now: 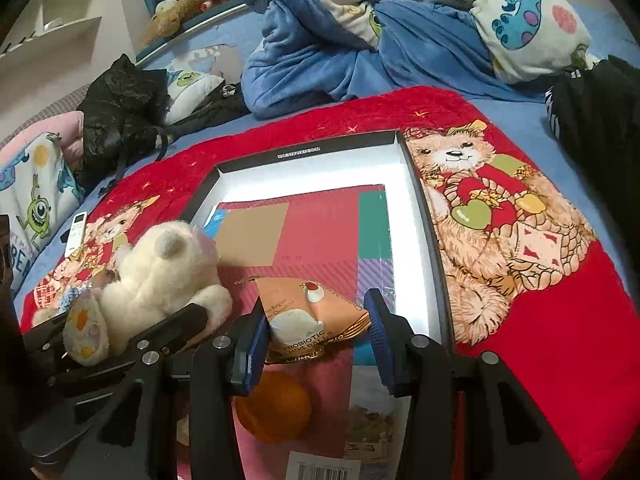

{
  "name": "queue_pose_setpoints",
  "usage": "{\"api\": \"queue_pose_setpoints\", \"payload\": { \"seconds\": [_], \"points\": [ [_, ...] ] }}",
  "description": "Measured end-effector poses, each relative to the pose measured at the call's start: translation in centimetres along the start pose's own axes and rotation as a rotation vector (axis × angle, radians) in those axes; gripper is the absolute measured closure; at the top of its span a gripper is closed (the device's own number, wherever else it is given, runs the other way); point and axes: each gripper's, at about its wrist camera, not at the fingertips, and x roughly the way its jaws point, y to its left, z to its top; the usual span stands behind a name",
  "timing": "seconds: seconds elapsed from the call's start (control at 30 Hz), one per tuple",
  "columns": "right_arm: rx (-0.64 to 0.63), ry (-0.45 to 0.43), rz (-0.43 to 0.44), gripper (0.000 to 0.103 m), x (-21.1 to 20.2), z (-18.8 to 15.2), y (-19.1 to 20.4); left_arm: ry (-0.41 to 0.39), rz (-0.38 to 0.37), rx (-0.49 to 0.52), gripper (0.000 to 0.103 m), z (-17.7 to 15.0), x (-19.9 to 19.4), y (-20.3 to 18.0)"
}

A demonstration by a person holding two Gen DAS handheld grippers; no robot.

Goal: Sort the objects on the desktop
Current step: 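Open the right tool to drop the pouch in the box while the left tool releases the plush toy there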

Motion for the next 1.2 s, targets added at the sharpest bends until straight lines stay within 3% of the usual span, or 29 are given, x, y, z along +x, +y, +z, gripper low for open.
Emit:
{"api": "queue_pose_setpoints", "payload": {
  "seconds": [0.1, 0.17, 0.23, 0.3, 0.37, 0.43, 0.57, 0.63, 0.7, 1.07, 1.2],
  "points": [
    [0.017, -0.014, 0.030, 0.055, -0.3, -0.1, -0.2, 0.001, 0.008, -0.007, 0.060, 0.0, 0.0, 0.1],
    [0.028, -0.027, 0.043, 0.046, -0.6, -0.1, -0.3, -0.003, 0.014, -0.019, 0.059, 0.1, -0.1, 0.3],
    [0.027, -0.048, 0.060, 0.030, -1.0, 0.0, -0.2, -0.012, 0.011, -0.027, 0.056, 0.1, -0.3, 0.4],
    [0.022, -0.068, 0.053, 0.025, -1.5, 0.0, -0.1, -0.021, -0.002, -0.028, 0.053, 0.1, -0.4, 0.4],
    [0.019, -0.078, 0.058, 0.016, -1.6, 0.1, 0.1, -0.028, -0.012, -0.017, 0.042, 0.1, -0.6, 0.2],
    [0.024, -0.098, 0.064, 0.000, -2.0, 0.1, 0.1, -0.039, -0.011, 0.002, 0.033, 0.0, -0.8, -0.2],
    [0.054, -0.160, 0.083, 0.000, -3.1, 0.1, -0.1, -0.096, 0.003, 0.031, 0.001, -0.1, -2.0, -0.9],
    [0.080, -0.155, 0.097, 0.000, -3.0, 0.2, -0.5, -0.109, -0.022, 0.026, 0.000, -0.1, -2.4, -0.7],
    [0.099, -0.150, 0.117, 0.000, -2.9, 0.2, -0.9, -0.073, -0.074, -0.001, 0.000, -0.1, -2.0, -0.1],
    [0.097, -0.189, 0.162, 0.000, -3.8, -0.2, -1.0, -0.101, -0.105, -0.009, 0.000, 0.0, -2.4, 0.0],
    [0.078, -0.239, 0.163, 0.000, -4.7, -0.5, -0.7, -0.129, -0.142, -0.020, 0.000, 0.1, -3.3, 0.1]
  ]
}}
